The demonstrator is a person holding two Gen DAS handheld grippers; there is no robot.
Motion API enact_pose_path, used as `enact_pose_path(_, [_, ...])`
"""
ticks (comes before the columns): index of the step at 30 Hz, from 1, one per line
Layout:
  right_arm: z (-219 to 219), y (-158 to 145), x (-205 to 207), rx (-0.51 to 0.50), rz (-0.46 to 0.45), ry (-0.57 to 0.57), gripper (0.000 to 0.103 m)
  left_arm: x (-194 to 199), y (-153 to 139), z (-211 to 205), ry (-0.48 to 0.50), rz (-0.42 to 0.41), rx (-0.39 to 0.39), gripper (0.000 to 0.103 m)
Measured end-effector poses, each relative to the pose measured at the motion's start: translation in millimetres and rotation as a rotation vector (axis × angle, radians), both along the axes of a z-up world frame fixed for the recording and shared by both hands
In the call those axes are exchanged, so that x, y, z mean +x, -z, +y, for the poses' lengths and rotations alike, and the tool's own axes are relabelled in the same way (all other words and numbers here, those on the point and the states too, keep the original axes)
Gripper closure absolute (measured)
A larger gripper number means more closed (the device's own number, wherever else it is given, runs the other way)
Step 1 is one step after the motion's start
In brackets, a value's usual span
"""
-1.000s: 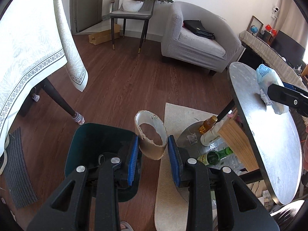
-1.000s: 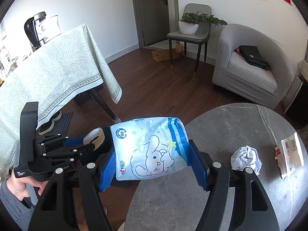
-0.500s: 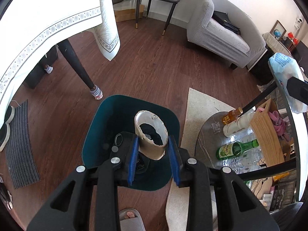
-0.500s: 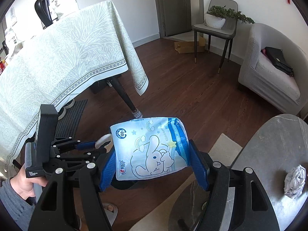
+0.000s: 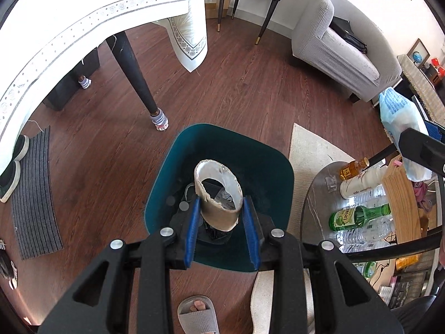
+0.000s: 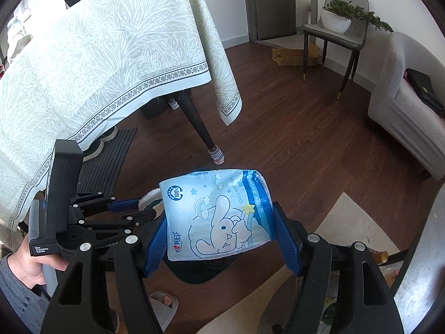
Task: Collect trash
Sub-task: 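Carry the tape core and tissue pack over the teal bin and open both grippers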
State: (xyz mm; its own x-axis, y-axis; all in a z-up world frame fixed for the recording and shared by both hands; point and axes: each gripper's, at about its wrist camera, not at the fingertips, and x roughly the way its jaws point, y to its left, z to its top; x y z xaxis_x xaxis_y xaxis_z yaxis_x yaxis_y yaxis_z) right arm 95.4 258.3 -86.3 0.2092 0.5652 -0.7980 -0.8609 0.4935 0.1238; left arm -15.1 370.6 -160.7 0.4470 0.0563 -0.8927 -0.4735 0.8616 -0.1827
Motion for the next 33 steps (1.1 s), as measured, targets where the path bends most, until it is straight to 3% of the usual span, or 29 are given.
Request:
enact_pose_path(6, [15, 10, -2, -0.011, 0.012, -0.016, 0.034, -5, 2, 13, -0.029, -0.006, 0.003, 0.069])
enact_pose_path(9, [20, 14, -3, -0.013, 0.019, -0.020, 0.034, -8, 3, 19, -0.054, -0.002, 0.005, 0.062])
enact_pose_path(17, [33, 29, -7, -0.038, 0.037, -0.042, 0.034, -18, -12, 26, -0.067, -0.045, 0.006, 0.062])
enact_pose_path(29, [55, 78, -14, -0.142, 0.083, -0.068, 0.034, -31, -63, 15, -0.041, -0.156, 0.061, 0.074])
enact_pose_path(33, [62, 97, -20, -0.192, 0.092, -0.083, 0.033, -33, -82, 8, -0.019, -0.201, 0.080, 0.083])
